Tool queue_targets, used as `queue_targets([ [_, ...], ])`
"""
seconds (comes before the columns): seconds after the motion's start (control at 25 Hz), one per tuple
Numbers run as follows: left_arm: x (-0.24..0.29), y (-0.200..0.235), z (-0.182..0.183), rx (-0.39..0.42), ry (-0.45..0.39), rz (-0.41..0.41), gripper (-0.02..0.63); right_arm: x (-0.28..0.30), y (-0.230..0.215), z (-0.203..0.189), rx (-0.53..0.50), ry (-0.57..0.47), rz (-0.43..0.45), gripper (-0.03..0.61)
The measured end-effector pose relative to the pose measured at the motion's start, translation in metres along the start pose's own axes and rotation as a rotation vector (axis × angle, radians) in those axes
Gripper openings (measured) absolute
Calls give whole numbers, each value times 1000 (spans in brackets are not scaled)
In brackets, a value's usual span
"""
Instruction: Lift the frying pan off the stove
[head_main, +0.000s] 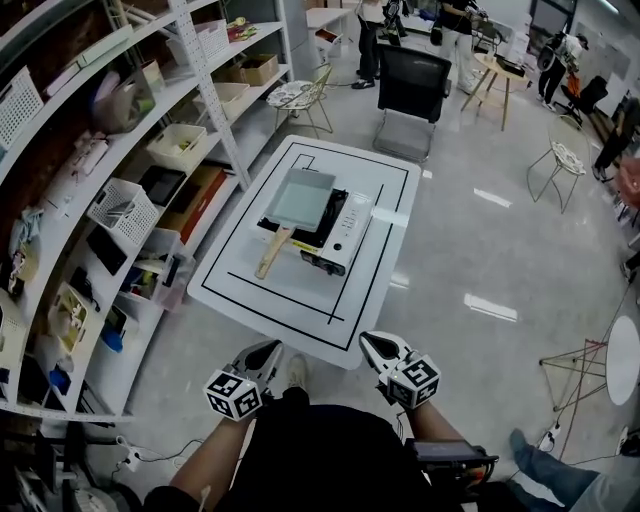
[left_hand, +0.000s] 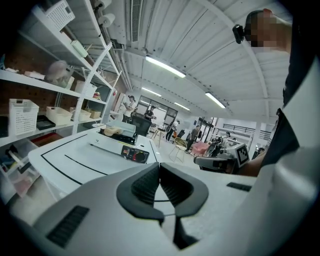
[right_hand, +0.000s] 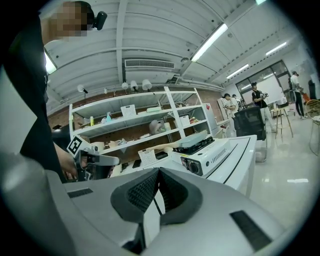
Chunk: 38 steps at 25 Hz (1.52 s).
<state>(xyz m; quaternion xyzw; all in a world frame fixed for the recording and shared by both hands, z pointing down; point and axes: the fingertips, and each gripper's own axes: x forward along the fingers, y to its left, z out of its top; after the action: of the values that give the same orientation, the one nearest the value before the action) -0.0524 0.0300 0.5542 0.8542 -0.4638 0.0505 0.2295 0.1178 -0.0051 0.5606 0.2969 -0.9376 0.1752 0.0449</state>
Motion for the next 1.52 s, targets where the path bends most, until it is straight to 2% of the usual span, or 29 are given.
queue_targets([
  [0.28, 17, 39, 19, 9, 28, -26, 9, 35, -12, 12, 10, 1, -30, 25],
  [0.68, 23, 95, 26, -41, 52, -34, 9, 78, -23, 20, 14, 21, -75, 25],
  [0.92, 23, 134, 43, -65, 43, -44, 9, 108, -23, 34, 11, 20, -107, 25],
  [1.08, 28, 161, 51, -115, 54, -43, 11, 122, -22, 38, 9, 20, -129, 25],
  [1.2, 33, 175, 56, -161, 66, -61, 11, 130, -24, 41, 3, 20, -152, 25],
  [1.52, 61, 193, 75, -171, 110, -152, 11, 140, -36, 51, 23, -1, -247, 25],
])
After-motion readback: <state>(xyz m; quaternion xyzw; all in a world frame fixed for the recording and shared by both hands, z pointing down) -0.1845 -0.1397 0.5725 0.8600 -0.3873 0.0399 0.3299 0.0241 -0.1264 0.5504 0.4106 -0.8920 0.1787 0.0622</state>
